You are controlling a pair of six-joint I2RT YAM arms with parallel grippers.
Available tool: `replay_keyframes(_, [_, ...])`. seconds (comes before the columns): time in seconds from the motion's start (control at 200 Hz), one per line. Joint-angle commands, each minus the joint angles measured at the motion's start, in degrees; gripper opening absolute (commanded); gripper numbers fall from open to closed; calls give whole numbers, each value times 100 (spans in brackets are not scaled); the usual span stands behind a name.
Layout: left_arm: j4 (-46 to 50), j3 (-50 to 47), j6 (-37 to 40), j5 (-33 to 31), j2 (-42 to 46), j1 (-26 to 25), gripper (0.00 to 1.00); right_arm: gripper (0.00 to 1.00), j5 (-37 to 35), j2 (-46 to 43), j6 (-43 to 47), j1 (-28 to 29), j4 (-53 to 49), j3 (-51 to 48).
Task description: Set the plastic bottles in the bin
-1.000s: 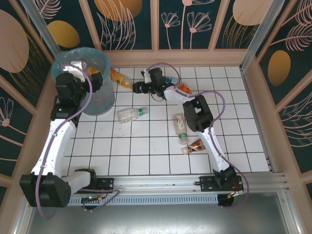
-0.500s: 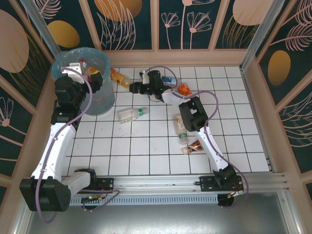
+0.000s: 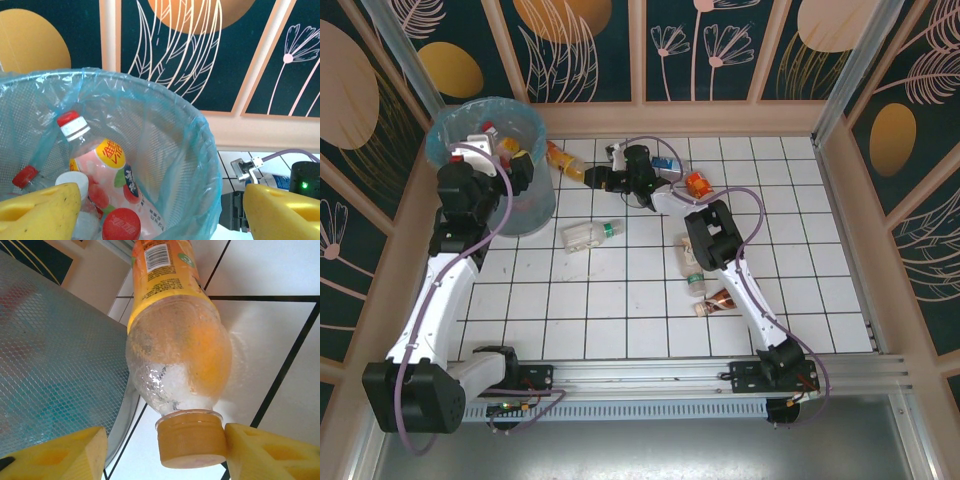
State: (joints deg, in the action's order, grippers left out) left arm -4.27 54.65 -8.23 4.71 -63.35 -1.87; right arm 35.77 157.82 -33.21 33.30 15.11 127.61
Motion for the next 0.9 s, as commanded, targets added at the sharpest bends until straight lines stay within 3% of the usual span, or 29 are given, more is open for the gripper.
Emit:
replay_keyframes(0.0, [-199,-16,-70,65,18,-15,84,64,106,186,-105,-42,210,-43])
replay_keyframes(0.35, [-219,-47,-21,-40,103,-15,84,47,141,190,-166,-56,231,-43])
replay_keyframes(0.621, [-252,-88,23,-101,152,-11,84,27,128,-93,-159,-96,151,-253])
replay_keyframes(0.891, [-273,-139,50,-205,227,-15,85,24,62,-715,-139,-122,347,-920])
